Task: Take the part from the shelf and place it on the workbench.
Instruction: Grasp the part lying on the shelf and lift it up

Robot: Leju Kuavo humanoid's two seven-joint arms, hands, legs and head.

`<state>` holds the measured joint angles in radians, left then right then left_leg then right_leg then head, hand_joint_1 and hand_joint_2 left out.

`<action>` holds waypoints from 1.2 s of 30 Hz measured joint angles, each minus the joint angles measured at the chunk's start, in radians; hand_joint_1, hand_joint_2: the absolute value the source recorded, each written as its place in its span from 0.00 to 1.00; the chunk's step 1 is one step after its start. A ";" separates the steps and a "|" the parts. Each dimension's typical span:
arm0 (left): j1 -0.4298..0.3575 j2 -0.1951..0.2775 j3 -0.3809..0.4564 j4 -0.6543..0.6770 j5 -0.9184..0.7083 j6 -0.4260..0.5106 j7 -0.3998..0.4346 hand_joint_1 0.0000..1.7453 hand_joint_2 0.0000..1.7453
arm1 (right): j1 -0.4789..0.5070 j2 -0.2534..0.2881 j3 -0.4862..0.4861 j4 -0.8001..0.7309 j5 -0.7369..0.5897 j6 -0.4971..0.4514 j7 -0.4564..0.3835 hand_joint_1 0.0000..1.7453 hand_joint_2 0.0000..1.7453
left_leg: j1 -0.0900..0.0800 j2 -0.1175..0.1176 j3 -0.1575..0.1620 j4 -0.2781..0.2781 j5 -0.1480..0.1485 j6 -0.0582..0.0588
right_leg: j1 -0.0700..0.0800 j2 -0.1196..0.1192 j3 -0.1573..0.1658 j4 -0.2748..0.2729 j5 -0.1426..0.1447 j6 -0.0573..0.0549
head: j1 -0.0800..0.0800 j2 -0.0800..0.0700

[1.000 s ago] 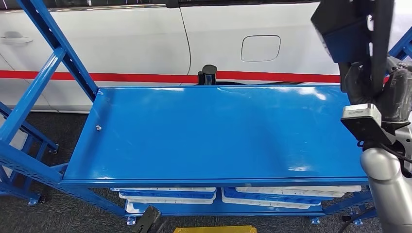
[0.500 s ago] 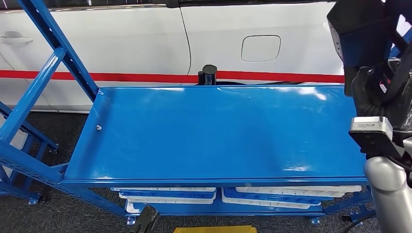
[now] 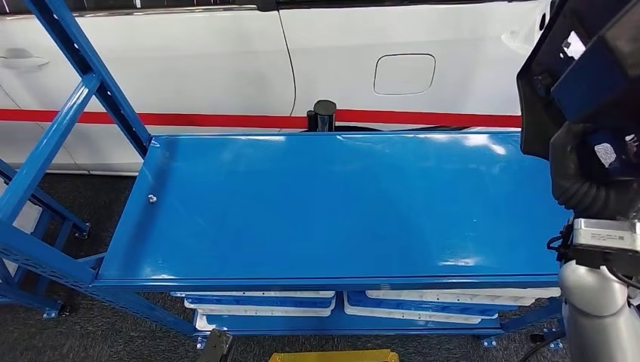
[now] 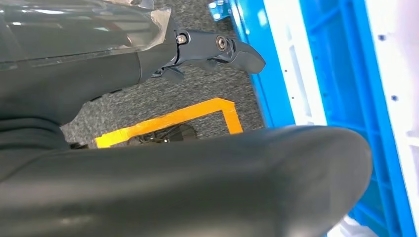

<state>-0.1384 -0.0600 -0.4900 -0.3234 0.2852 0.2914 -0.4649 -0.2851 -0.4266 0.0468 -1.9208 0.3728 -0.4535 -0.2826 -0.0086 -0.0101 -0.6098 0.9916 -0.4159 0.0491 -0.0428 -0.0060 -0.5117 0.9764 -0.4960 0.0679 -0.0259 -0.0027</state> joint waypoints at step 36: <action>0.031 -0.002 0.039 0.020 0.026 0.043 0.028 0.00 0.00 | 0.027 0.065 0.001 -0.033 -0.010 -0.011 -0.025 1.00 1.00 | -0.011 0.016 0.010 -0.002 -0.003 0.028 | 0.025 0.001 -0.164 0.283 -0.101 -0.022 | 0.014 0.000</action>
<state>-0.1078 -0.0622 -0.4512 -0.3035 0.3112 0.3346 -0.4370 -0.2579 -0.3619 0.0478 -1.9535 0.3632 -0.4649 -0.3078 -0.0201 0.0059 -0.5996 0.9901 -0.4185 0.0768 -0.0174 -0.0051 -0.6759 1.2593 -0.5965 0.0455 -0.0120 -0.0027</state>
